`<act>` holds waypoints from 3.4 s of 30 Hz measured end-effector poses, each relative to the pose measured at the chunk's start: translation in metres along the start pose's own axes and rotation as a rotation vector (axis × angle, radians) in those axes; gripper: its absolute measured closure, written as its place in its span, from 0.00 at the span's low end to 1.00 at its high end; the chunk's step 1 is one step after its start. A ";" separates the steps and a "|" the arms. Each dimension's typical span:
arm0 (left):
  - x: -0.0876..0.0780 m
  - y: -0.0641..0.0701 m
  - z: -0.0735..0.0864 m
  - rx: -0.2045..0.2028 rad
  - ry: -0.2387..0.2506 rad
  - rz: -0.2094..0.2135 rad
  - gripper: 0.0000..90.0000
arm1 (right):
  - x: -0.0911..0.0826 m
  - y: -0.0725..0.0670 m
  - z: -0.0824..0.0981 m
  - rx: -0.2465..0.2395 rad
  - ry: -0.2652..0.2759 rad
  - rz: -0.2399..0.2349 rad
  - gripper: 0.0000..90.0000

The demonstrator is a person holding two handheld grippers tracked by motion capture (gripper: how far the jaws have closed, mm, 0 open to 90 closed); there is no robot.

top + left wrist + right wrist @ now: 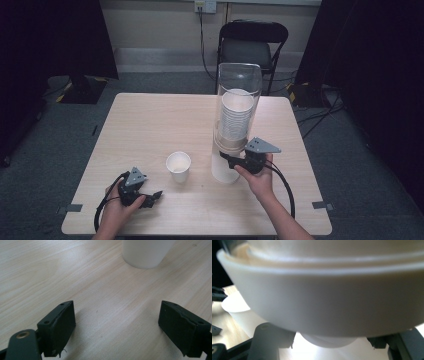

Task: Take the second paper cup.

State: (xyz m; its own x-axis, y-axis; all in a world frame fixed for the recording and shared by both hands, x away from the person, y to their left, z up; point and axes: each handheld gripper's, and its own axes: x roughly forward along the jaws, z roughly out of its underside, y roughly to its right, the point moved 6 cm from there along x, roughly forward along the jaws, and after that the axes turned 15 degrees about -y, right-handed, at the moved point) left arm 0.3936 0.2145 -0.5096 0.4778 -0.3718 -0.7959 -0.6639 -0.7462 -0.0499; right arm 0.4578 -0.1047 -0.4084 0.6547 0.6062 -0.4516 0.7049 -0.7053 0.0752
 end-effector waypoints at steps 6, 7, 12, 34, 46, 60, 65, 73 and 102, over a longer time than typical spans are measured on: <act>0.000 0.000 0.000 0.003 0.000 -0.003 0.15 | 0.019 0.002 0.046 0.035 -0.199 -0.014 0.41; 0.000 0.000 0.000 0.000 0.002 0.002 0.15 | 0.023 0.002 0.061 0.053 -0.225 -0.024 0.41; 0.001 0.000 -0.001 -0.001 0.002 0.004 0.14 | 0.015 0.002 0.055 0.012 -0.253 -0.023 0.41; 0.001 0.000 -0.001 0.002 0.000 0.004 0.14 | -0.009 0.038 0.094 0.075 -0.358 0.011 0.40; 0.001 0.000 -0.001 0.002 0.000 0.005 0.14 | -0.007 0.040 0.100 0.062 -0.411 0.024 0.40; 0.001 0.000 -0.001 0.002 0.000 0.005 0.14 | -0.008 0.041 0.102 0.049 -0.434 0.041 0.39; 0.001 0.000 -0.001 0.002 0.000 0.004 0.14 | -0.008 0.041 0.102 0.057 -0.434 0.037 0.39; 0.001 0.000 -0.001 0.002 0.000 0.004 0.14 | -0.009 0.042 0.104 0.046 -0.448 0.061 0.33; -0.038 0.044 -0.035 0.018 0.081 0.172 0.18 | -0.035 0.009 0.106 -0.109 -0.303 -0.124 0.39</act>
State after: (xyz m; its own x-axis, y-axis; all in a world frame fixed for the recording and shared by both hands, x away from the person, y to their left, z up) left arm 0.3663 0.1760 -0.4603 0.4006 -0.5371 -0.7423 -0.7495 -0.6581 0.0717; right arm 0.4126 -0.1714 -0.4861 0.4628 0.5366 -0.7056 0.8099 -0.5796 0.0904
